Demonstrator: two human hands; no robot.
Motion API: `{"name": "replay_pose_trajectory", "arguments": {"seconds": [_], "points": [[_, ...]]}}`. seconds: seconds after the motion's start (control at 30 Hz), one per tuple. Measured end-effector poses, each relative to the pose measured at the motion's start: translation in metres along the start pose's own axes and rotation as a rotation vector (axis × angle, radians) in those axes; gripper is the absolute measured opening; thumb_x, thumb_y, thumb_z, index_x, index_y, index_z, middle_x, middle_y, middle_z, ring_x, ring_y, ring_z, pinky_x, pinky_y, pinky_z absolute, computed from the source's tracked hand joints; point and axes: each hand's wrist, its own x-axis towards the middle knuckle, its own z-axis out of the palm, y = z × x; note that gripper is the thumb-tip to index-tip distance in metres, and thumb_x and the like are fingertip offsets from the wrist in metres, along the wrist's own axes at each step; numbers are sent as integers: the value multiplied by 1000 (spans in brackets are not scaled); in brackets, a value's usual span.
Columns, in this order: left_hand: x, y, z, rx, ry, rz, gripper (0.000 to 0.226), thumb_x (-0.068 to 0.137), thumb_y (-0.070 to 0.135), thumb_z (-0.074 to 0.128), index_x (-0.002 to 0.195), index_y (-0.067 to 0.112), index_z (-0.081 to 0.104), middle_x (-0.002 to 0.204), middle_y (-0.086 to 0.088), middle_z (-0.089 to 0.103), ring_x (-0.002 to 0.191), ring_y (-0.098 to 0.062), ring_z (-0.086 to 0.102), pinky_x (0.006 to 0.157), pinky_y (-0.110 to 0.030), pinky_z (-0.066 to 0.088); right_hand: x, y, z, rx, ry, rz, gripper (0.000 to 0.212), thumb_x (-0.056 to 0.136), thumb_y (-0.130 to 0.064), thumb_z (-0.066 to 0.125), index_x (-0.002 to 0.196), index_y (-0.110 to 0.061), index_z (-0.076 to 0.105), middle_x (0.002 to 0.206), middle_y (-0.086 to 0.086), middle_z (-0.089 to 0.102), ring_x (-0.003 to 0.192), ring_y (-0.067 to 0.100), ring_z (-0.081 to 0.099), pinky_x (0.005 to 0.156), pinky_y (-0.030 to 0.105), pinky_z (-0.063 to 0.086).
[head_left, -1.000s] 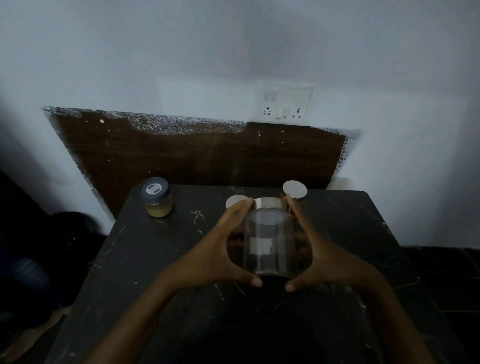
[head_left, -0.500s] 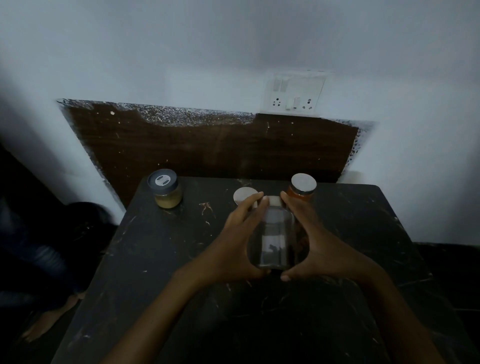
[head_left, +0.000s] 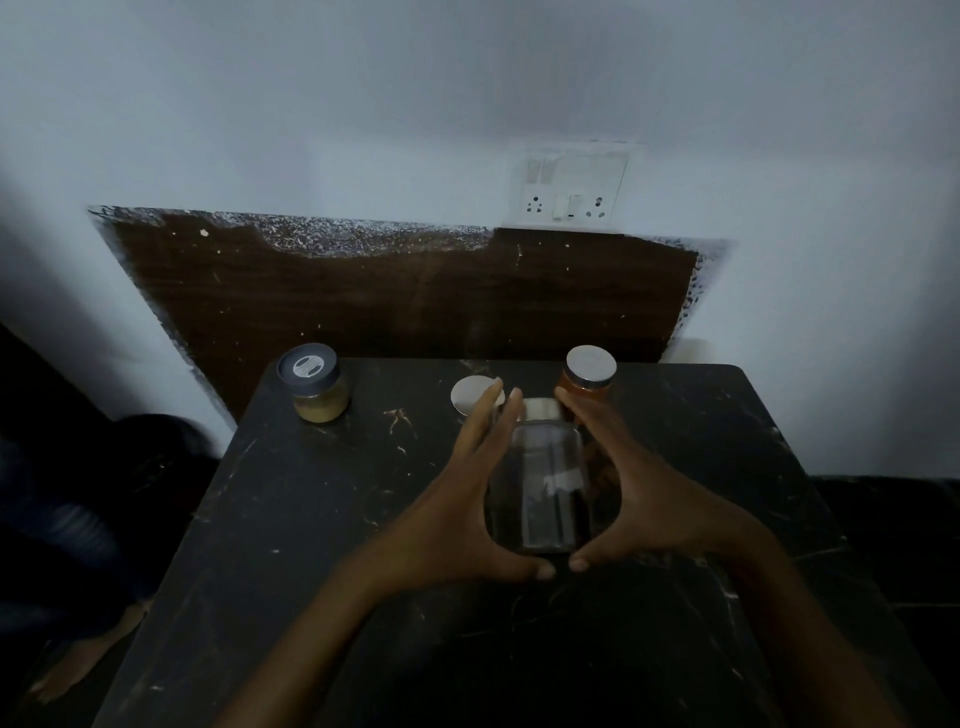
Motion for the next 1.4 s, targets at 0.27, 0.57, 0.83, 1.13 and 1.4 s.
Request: {"name": "replay_pose_trajectory", "arguments": {"seconds": [0.27, 0.57, 0.83, 1.13, 1.4], "points": [[2, 3, -4, -135, 31, -67, 122, 56, 27, 88, 143, 44, 3, 148, 29, 2, 134, 15, 9, 104, -8, 30, -6, 2, -4, 35, -6, -2, 128, 47, -41, 84, 133, -62, -8, 138, -44, -2, 131, -9, 16, 102, 15, 26], [2, 2, 2, -166, -64, -36, 129, 58, 30, 87, 137, 56, -11, 149, 33, -12, 143, -2, 1, 114, -30, 25, -8, 5, -5, -7, -8, 15, 122, 50, -32, 87, 121, -71, -4, 136, -39, 10, 117, -28, 21, 85, -4, 32], [7, 2, 0, -70, 10, -36, 121, 61, 27, 86, 144, 39, -2, 148, 25, -4, 130, 21, 10, 98, 1, 27, -5, 1, -3, -5, 35, -23, 123, 46, -43, 84, 121, -74, -8, 139, -39, 3, 127, -12, 17, 93, 5, 24], [-3, 4, -7, -258, -45, -49, 121, 59, 27, 86, 138, 53, -3, 149, 32, -5, 140, 4, 10, 103, -9, 33, -8, 3, -4, 73, 34, -26, 122, 48, -35, 86, 128, -68, 0, 139, -38, 11, 118, -27, 26, 86, -3, 35], [2, 5, -4, -212, -31, -78, 122, 53, 36, 86, 134, 56, -3, 137, 45, 6, 131, 11, 24, 103, -16, 37, -5, 1, 0, -35, 50, -56, 122, 47, -42, 83, 128, -65, -5, 130, -51, 0, 116, -34, 9, 88, -8, 24]]}}
